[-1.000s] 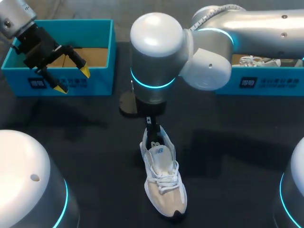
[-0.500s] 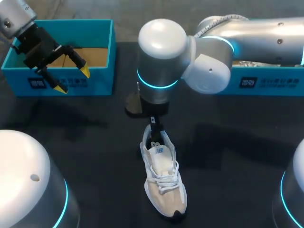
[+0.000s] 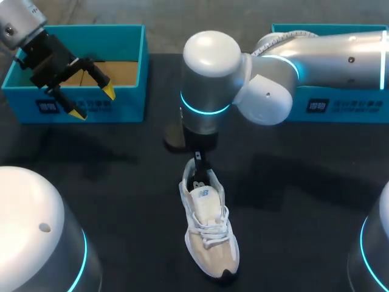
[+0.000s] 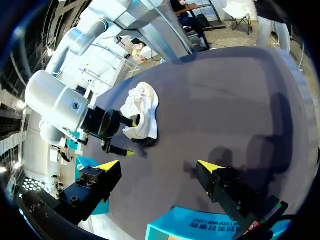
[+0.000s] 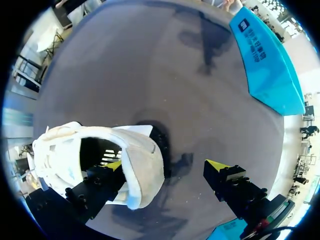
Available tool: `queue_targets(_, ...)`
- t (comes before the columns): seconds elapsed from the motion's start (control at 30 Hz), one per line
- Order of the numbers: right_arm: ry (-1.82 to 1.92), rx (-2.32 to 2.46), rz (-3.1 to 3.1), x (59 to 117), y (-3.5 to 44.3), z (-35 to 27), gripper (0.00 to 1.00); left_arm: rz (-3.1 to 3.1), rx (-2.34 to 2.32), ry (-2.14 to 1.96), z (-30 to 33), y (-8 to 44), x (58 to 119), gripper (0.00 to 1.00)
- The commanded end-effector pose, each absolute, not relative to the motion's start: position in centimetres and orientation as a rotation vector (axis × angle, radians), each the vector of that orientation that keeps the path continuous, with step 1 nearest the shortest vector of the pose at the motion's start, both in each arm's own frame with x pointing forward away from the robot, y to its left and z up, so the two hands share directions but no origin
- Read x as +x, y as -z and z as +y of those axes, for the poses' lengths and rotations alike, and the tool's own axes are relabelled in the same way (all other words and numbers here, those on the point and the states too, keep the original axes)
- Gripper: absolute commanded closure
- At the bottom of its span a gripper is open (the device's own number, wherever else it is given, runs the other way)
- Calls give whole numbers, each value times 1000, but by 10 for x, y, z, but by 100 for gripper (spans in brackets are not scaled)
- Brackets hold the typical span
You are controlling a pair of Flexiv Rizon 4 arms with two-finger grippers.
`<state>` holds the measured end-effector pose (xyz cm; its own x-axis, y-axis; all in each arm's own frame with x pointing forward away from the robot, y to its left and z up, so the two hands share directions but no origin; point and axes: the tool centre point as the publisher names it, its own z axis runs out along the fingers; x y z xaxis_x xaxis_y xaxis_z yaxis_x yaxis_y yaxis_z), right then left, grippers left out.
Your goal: Take the shoe out of the shoebox, open the shoe tongue, remove and reinsert the insole, then place the shoe into the shoebox
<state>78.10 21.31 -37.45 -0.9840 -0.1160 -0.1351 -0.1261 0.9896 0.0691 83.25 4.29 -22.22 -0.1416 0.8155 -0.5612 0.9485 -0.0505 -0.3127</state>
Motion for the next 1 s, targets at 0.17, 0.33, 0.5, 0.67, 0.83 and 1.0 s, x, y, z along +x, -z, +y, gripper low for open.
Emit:
queue_targets(0.17,-106,-180,3032,782,388,212,0,2014,1913,959,43,222,832,0)
queue_targets(0.33,-100,-187,3042,781,391,214,0,2014,1913,959,43,222,832,0)
queue_targets(0.5,-90,-204,3046,782,392,217,0,2014,1913,959,43,222,832,0)
queue_targets(0.67,-78,-222,3054,783,393,221,27,2014,1913,959,43,222,832,0)
queue_targets(0.83,-61,-234,3066,784,395,222,100,2014,1913,959,43,222,832,0)
queue_targets(1.0,-51,-230,3069,782,396,222,100,2014,1913,959,43,222,832,0)
